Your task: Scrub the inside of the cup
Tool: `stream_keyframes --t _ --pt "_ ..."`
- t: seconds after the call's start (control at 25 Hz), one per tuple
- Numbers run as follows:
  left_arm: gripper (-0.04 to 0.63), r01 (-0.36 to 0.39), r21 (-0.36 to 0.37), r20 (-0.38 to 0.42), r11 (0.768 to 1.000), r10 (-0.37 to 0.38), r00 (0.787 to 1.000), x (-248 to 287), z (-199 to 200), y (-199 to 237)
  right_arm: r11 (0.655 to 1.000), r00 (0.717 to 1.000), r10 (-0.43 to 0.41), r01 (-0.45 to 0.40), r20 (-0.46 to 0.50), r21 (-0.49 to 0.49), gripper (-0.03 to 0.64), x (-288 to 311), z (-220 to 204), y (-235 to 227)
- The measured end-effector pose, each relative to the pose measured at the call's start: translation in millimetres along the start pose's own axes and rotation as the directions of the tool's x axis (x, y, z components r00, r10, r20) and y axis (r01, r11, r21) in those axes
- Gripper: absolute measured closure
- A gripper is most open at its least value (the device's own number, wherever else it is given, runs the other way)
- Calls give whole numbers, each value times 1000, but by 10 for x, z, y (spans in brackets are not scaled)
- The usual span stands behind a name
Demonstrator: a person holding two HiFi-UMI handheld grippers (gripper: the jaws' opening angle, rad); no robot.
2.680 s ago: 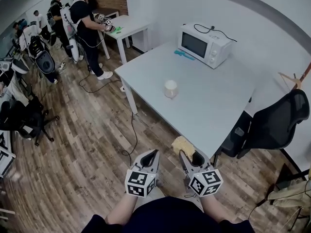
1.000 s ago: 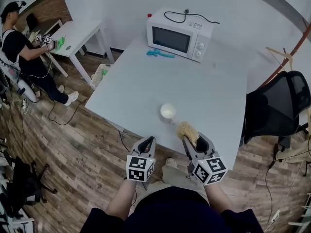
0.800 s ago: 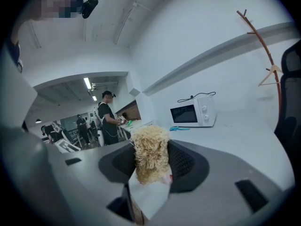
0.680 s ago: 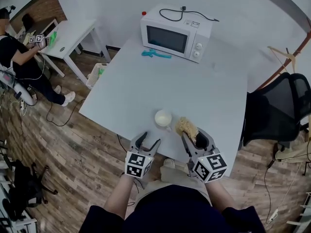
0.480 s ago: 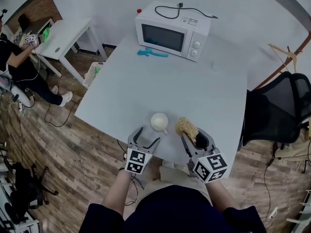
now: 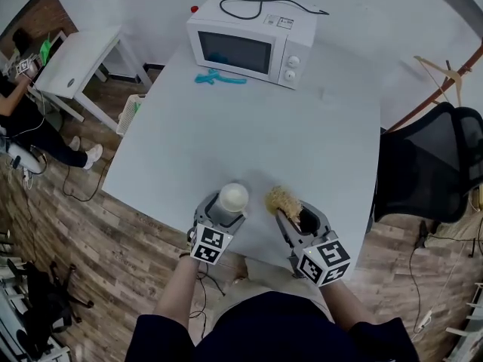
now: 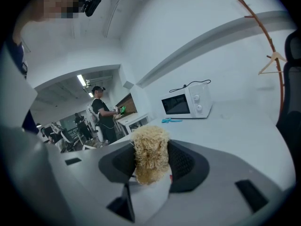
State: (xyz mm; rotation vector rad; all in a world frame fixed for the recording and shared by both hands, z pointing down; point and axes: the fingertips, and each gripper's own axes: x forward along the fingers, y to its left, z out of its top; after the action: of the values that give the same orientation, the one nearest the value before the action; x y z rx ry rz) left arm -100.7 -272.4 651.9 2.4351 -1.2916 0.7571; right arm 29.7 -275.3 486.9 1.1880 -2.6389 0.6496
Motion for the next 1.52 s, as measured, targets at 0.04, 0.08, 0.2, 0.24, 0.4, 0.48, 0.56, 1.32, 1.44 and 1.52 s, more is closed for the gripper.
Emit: stream_keyframes --t 0.04,0.08,0.2,0.24,0.4,0.48,0.56,1.32,1.44,1.52 --pt "199 4 7 2 1000 -4 1000 35 15 0 1000 1000 6 -6 -6 -3 440 21 -11 -5" --pt "196 9 11 5 1000 -9 1000 68 35 1 1000 1000 12 -12 -12 -6 440 42 -20 -8" --pt "190 20 16 9 1000 -20 1000 158 96 14 1000 999 28 -28 -27 -12 440 101 -44 -9" --pt "186 24 18 8 1000 -24 1000 186 107 21 999 999 32 -32 -30 -13 439 117 -49 -8" --pt "175 48 52 6 997 -49 999 313 123 18 999 998 40 -41 -41 -15 440 166 -75 -24" --pt "175 52 62 16 997 -53 998 370 138 8 999 998 38 -39 -49 -14 439 172 -97 -54" --pt "176 50 57 34 997 -52 998 398 157 4 999 998 34 -34 -56 -11 440 170 -123 -79" --pt "175 34 22 51 999 -35 998 145 222 -166 999 998 39 -40 -49 -31 440 44 -230 147" --pt "175 23 15 59 1000 -24 998 14 199 -217 998 998 44 -45 -40 -35 439 -29 -269 252" --pt "175 22 16 62 1000 -23 998 -85 169 -272 998 998 48 -49 -33 -37 440 -93 -304 333"
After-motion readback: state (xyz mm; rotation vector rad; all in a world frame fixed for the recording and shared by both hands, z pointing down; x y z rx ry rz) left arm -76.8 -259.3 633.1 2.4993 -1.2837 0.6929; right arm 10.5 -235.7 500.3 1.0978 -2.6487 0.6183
